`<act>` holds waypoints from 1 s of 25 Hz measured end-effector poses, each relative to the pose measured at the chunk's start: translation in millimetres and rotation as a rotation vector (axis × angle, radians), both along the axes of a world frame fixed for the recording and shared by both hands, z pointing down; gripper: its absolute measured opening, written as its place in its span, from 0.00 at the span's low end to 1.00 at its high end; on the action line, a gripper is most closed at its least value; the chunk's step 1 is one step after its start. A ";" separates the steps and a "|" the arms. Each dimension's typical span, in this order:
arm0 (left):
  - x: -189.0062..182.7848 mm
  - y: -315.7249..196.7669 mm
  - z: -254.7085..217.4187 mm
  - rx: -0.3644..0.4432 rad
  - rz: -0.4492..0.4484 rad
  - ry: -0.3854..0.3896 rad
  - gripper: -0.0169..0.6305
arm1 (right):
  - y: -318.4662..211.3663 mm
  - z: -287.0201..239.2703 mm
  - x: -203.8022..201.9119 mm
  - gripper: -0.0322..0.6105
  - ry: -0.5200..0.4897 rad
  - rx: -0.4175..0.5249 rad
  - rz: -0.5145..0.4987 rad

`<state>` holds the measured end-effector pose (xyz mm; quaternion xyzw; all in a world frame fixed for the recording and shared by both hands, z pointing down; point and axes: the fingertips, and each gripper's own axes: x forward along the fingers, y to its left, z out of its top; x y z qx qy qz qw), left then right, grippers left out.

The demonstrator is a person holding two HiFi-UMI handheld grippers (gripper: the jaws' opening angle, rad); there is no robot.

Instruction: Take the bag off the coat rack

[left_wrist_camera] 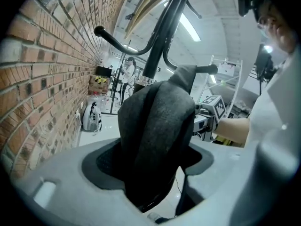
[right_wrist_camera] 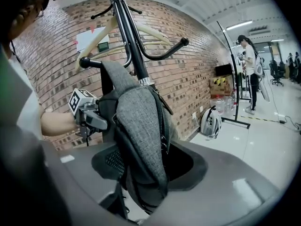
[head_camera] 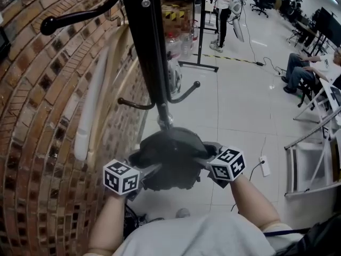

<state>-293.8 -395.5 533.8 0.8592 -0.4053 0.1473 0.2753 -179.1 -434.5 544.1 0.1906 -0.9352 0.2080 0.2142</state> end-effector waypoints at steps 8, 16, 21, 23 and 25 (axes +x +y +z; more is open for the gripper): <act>2.9 11.8 -16.4 -0.020 -0.029 -0.040 0.40 | 7.9 -13.8 0.7 0.31 -0.009 -0.007 0.021; 2.0 16.7 -51.8 0.012 -0.040 -0.055 0.40 | 12.2 -51.8 -2.1 0.30 -0.038 0.035 0.008; 14.0 41.5 -54.7 0.013 -0.046 -0.069 0.40 | 36.4 -52.3 9.7 0.31 -0.051 0.024 0.002; 38.7 80.8 -55.0 0.015 -0.059 -0.077 0.40 | 74.1 -52.3 33.4 0.31 -0.059 0.026 -0.012; 68.5 127.1 -56.1 0.018 -0.071 -0.083 0.40 | 118.9 -53.1 62.4 0.31 -0.064 0.023 -0.027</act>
